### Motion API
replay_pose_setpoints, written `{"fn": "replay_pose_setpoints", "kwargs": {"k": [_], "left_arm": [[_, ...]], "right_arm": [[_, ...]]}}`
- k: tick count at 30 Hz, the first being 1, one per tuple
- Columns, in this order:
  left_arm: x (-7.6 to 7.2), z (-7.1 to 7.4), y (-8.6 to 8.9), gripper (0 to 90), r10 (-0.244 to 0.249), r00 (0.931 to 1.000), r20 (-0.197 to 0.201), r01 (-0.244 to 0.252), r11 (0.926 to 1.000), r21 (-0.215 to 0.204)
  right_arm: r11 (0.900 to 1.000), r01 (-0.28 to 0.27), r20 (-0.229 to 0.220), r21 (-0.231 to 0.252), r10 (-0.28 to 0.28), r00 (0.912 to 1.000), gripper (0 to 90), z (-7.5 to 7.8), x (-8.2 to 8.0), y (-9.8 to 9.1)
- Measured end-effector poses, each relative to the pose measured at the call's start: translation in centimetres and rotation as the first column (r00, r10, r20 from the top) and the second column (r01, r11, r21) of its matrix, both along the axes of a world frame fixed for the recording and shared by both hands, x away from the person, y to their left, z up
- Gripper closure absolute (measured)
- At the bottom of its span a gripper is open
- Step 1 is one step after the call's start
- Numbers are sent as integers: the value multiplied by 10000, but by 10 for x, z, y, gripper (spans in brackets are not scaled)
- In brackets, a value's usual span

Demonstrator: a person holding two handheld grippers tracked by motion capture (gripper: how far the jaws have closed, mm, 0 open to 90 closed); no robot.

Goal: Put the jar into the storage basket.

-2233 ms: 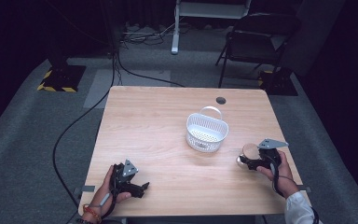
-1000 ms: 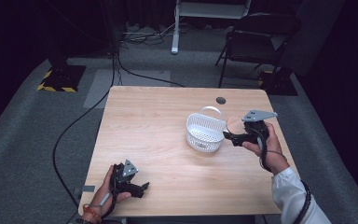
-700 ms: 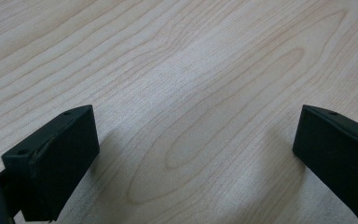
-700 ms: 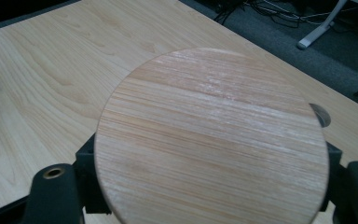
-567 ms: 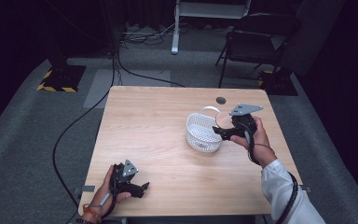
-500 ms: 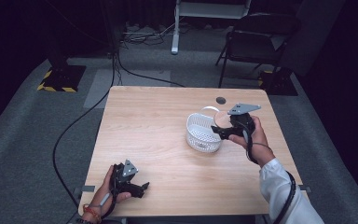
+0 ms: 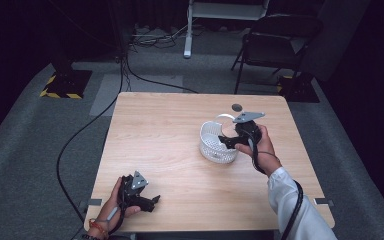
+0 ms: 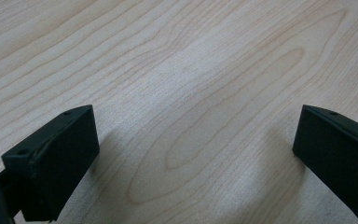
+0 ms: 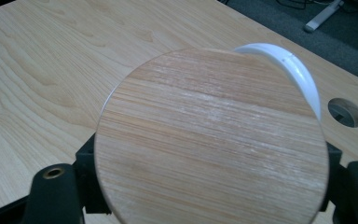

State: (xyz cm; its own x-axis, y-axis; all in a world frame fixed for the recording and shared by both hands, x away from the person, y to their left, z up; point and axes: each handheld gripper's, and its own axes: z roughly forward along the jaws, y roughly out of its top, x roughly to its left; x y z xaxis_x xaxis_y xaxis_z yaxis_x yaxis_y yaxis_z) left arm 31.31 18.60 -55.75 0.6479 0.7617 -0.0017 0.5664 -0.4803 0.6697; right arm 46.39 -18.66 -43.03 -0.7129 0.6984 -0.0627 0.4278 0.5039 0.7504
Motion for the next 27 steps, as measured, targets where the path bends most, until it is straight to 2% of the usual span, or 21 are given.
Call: {"fn": "replay_pose_setpoints", "kwargs": {"k": [13, 18, 27], "left_arm": [[0, 0, 0, 1, 0, 10000, 0, 0, 10000, -3], [0, 0, 0, 1, -1, 10000, 1, 1, 10000, 0], [0, 0, 0, 1, 1, 10000, -2, -1, 10000, 0]], "right_arm": [[9997, 218, -547, -140, -225, 9983, 255, -22, 9, 8], [9987, 500, -960, -102, -507, 9941, 255, -31, 14, 9], [9954, 889, -1264, -355, -928, 9876, 255, -44, 18, 10]]}}
